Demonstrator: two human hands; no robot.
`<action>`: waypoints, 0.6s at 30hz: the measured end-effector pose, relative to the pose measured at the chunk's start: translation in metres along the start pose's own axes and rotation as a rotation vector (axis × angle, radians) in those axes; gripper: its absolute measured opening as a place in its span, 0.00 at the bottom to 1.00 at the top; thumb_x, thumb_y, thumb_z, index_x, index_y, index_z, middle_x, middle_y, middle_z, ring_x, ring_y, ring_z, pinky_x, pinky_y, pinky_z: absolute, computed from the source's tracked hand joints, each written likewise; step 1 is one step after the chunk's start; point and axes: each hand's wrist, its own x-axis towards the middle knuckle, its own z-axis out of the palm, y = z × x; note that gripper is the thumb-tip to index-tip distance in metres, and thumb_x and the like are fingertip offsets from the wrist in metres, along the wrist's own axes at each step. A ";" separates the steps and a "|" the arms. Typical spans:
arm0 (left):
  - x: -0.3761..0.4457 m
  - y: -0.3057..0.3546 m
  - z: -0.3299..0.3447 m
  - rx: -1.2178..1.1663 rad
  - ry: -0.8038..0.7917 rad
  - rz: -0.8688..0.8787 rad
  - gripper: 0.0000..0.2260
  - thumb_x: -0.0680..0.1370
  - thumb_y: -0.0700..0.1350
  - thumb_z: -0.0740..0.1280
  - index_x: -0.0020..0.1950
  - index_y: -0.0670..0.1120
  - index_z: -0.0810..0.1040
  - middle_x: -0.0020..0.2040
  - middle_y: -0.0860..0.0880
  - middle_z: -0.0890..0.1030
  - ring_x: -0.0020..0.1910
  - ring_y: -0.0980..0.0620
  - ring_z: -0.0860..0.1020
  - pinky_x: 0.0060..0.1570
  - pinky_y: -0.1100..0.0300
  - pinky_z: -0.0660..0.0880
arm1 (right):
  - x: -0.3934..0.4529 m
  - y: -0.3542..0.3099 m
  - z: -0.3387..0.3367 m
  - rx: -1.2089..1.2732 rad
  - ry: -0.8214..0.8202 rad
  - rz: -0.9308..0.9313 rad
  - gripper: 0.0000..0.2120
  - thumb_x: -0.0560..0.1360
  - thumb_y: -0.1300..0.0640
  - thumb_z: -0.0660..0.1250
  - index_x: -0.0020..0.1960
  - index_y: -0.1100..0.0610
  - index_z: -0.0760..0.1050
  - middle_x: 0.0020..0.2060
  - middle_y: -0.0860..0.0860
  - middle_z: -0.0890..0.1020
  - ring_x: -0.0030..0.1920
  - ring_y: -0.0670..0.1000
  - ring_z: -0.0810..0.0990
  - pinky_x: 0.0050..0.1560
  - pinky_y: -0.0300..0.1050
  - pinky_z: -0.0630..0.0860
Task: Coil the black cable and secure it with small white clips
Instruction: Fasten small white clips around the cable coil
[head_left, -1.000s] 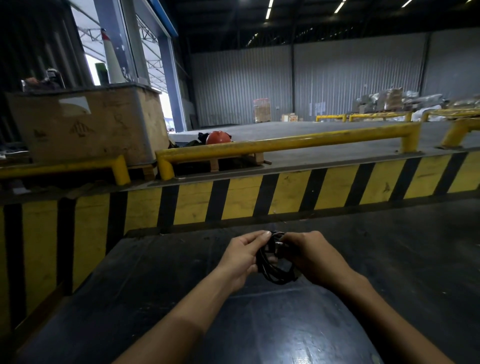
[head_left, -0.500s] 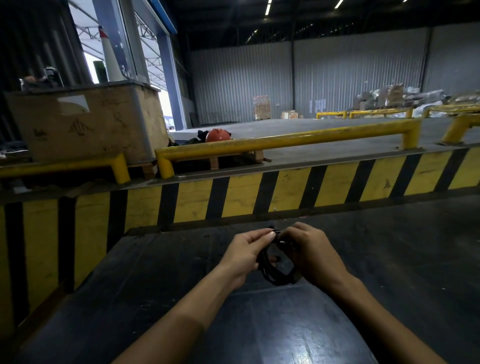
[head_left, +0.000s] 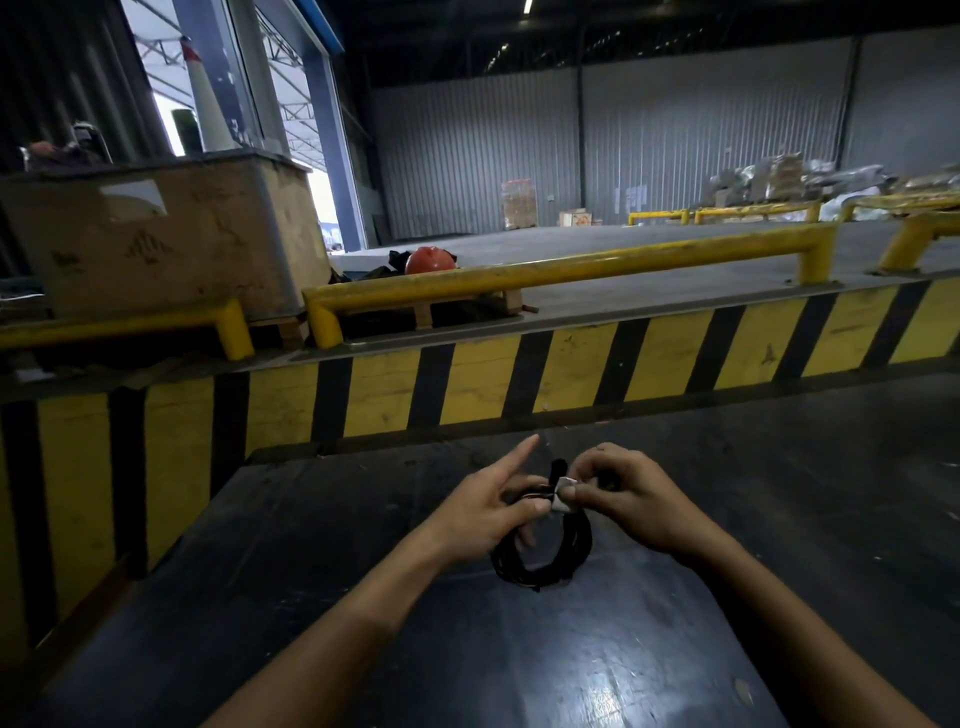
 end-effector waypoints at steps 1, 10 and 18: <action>0.000 0.001 -0.001 0.058 -0.019 0.005 0.34 0.79 0.41 0.64 0.76 0.55 0.47 0.59 0.52 0.79 0.38 0.53 0.82 0.43 0.59 0.80 | 0.000 0.003 0.002 0.027 -0.004 0.009 0.04 0.72 0.56 0.72 0.42 0.56 0.81 0.48 0.49 0.79 0.46 0.46 0.79 0.46 0.41 0.77; -0.003 -0.013 -0.007 0.189 -0.120 -0.023 0.32 0.79 0.45 0.64 0.76 0.57 0.49 0.61 0.50 0.79 0.38 0.57 0.82 0.42 0.65 0.78 | -0.012 0.017 0.034 0.343 0.068 0.012 0.02 0.73 0.62 0.70 0.42 0.61 0.81 0.37 0.61 0.83 0.38 0.50 0.80 0.40 0.43 0.76; -0.012 -0.059 0.014 -0.705 0.079 -0.300 0.29 0.73 0.40 0.71 0.72 0.48 0.64 0.62 0.41 0.78 0.47 0.46 0.83 0.46 0.52 0.81 | -0.013 0.044 0.072 0.467 0.421 0.204 0.04 0.72 0.62 0.71 0.39 0.56 0.79 0.34 0.54 0.81 0.36 0.51 0.79 0.39 0.51 0.77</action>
